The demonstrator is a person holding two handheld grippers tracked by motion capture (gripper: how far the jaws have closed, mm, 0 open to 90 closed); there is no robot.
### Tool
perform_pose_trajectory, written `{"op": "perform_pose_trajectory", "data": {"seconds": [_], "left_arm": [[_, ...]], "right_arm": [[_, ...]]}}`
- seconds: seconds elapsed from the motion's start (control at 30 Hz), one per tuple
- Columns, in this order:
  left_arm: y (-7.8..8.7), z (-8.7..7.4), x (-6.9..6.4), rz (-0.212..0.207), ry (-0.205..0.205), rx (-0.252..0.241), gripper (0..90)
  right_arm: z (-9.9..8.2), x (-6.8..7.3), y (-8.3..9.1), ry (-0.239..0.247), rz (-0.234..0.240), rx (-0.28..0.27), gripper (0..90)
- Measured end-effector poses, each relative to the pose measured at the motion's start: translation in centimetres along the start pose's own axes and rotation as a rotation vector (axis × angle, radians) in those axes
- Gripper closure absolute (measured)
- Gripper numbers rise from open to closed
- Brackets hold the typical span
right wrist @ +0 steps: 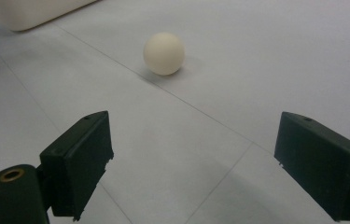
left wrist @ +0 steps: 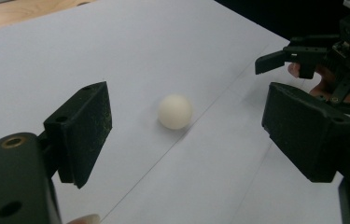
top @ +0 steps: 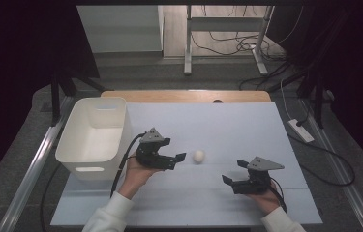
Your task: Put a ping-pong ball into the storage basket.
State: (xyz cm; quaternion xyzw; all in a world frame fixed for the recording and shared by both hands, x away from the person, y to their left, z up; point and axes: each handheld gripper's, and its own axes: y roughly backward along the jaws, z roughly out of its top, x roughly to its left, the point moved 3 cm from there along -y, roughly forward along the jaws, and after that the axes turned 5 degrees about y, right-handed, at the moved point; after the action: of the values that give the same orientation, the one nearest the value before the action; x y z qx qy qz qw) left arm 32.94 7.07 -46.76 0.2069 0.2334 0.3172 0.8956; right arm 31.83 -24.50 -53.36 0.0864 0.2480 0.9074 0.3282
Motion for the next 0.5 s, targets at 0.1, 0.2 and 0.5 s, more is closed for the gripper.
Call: {"op": "perform_pose_trajectory", "data": {"seconds": [0.1, 0.2, 0.5], "left_arm": [[-0.6, -0.1, 0.0, 0.000, -0.005, 0.018, 16.8], [-1.2, -0.1, 0.2, -0.004, -0.001, 0.032, 16.8], [-2.3, -0.1, 0.2, -0.009, 0.006, 0.050, 17.0]], "right_arm": [[0.0, 0.0, 0.0, -0.001, -0.001, -0.001, 11.1], [0.0, 0.0, 0.0, -0.001, -0.001, 0.000, 11.1], [0.0, 0.0, -0.1, -0.002, 0.003, -0.003, 11.1]]}}
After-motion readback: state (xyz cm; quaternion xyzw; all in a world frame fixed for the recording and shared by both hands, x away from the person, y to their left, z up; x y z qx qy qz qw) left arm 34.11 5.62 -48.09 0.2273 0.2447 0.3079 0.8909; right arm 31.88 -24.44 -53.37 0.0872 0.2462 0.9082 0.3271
